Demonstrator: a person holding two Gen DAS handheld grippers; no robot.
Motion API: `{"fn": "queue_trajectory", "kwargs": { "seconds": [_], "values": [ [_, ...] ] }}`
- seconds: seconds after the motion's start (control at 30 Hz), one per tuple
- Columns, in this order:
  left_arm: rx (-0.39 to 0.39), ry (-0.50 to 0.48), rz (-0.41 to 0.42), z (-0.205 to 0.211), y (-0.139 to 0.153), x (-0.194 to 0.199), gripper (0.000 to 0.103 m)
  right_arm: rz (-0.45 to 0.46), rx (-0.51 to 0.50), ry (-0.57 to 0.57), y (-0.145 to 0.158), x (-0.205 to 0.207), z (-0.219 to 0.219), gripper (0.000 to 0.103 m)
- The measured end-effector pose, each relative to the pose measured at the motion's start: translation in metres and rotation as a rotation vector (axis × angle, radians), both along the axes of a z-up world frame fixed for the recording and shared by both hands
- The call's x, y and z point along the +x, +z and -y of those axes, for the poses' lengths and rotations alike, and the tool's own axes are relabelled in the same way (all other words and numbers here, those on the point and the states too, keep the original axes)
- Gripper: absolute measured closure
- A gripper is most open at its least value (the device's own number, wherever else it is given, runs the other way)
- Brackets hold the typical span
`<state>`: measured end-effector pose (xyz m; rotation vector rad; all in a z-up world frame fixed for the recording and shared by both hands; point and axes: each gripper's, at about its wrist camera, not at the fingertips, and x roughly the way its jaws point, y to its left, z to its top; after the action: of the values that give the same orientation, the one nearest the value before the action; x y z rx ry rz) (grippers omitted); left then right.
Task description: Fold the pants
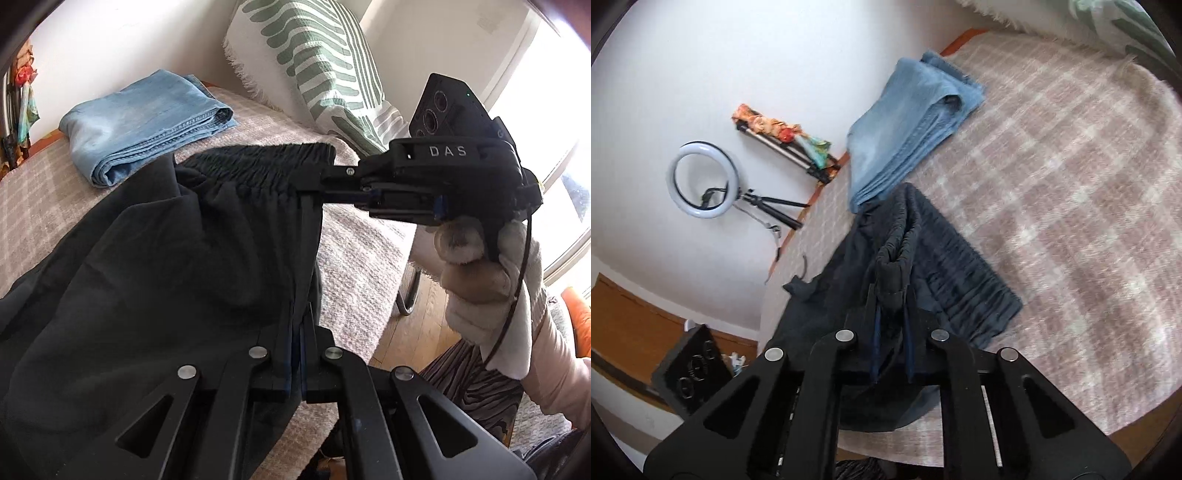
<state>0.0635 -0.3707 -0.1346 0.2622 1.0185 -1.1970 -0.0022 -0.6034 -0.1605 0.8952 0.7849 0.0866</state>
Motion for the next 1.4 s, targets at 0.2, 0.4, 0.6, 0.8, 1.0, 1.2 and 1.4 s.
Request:
{"fn": "queue_trajectory", "kwargs": {
  "seconds": [0.2, 0.4, 0.6, 0.8, 1.0, 1.2, 1.4],
  "values": [
    [0.046, 0.004, 0.008, -0.014, 0.007, -0.008, 0.103, -0.109, -0.02, 0.004, -0.031, -0.002, 0.005, 0.075],
    [0.046, 0.085, 0.036, -0.06, 0.013, -0.002, 0.103, -0.118, 0.018, -0.093, -0.04, -0.028, 0.018, 0.036],
    [0.039, 0.262, 0.028, -0.135, 0.016, 0.023, 0.103, -0.079, 0.097, -0.067, -0.048, -0.013, 0.008, 0.026],
    [0.072, 0.414, 0.005, -0.208, 0.009, 0.033, 0.103, -0.088, 0.029, -0.076, -0.048, 0.002, -0.009, 0.075],
    [0.108, 0.438, -0.031, -0.226, -0.011, 0.031, 0.103, 0.028, -0.131, -0.14, 0.002, -0.026, -0.025, 0.092],
    [0.162, 0.371, -0.05, -0.228, -0.028, 0.016, 0.103, -0.073, -0.235, -0.212, 0.0, -0.067, -0.006, 0.097],
    [0.222, 0.305, -0.063, -0.222, -0.047, 0.002, 0.103, -0.172, -0.268, -0.135, -0.018, -0.063, -0.012, 0.071]
  ]
}}
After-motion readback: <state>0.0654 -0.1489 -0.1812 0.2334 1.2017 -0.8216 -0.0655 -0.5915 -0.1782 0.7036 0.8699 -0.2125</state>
